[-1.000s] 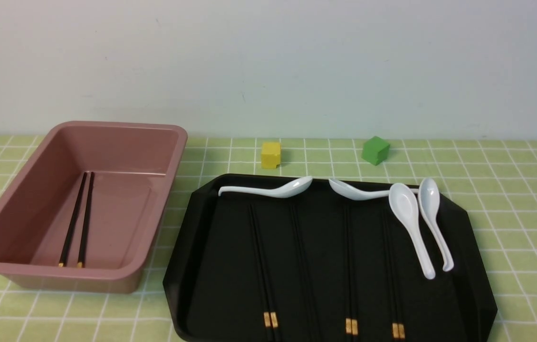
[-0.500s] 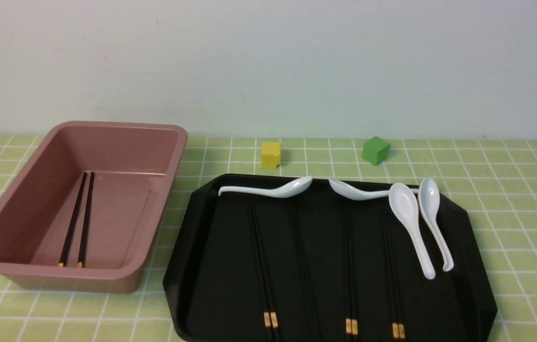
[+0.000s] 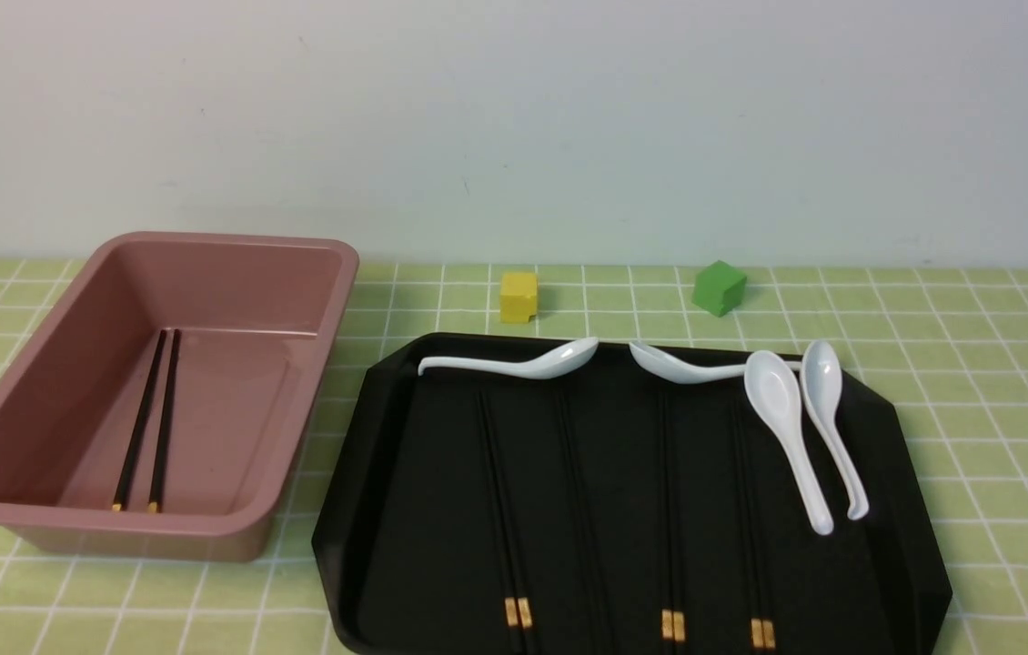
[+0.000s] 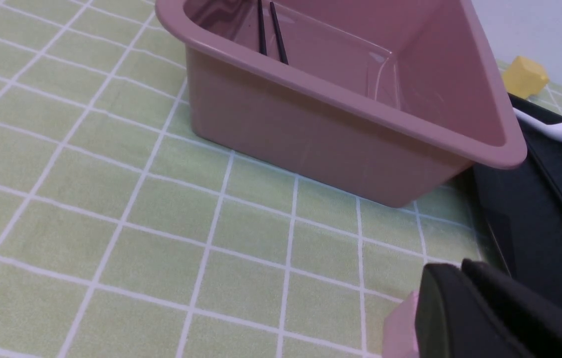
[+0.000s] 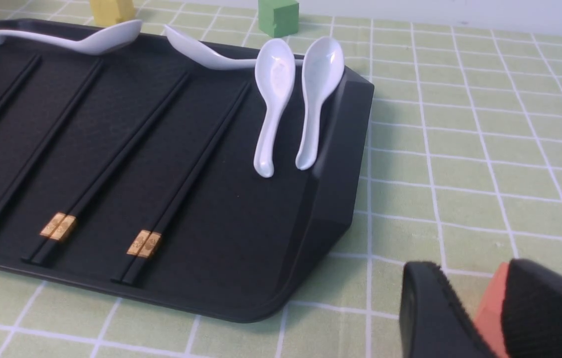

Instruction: On green tablecloth take chopsticks from black tray and put them in box.

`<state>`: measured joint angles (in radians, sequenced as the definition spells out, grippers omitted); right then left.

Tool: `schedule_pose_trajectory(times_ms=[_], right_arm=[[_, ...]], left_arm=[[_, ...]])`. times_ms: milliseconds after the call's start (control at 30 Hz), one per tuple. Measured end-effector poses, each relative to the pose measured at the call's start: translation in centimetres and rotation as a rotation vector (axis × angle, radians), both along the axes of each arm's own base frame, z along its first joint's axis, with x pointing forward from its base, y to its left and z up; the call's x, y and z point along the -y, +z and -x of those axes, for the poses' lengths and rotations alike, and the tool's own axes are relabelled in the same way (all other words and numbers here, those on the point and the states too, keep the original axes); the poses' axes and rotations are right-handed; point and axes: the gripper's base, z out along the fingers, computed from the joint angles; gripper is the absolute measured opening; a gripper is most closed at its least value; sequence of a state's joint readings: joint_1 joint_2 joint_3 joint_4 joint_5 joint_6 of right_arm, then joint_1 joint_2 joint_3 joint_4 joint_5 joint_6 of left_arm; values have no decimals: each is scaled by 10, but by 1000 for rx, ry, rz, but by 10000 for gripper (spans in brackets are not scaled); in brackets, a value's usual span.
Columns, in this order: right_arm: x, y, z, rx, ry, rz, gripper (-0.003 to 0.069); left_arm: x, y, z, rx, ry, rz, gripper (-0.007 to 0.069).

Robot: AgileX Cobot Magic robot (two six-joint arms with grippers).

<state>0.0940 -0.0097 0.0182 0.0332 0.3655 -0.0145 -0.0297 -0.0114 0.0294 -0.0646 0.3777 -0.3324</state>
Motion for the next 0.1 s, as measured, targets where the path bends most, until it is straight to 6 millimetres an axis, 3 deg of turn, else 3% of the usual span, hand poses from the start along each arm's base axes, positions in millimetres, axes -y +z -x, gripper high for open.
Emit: schedule_pose_trajectory(times_ms=[100], right_arm=[[0,0,0,0,0,0,240]], left_arm=[[0,0,0,0,0,0,40]])
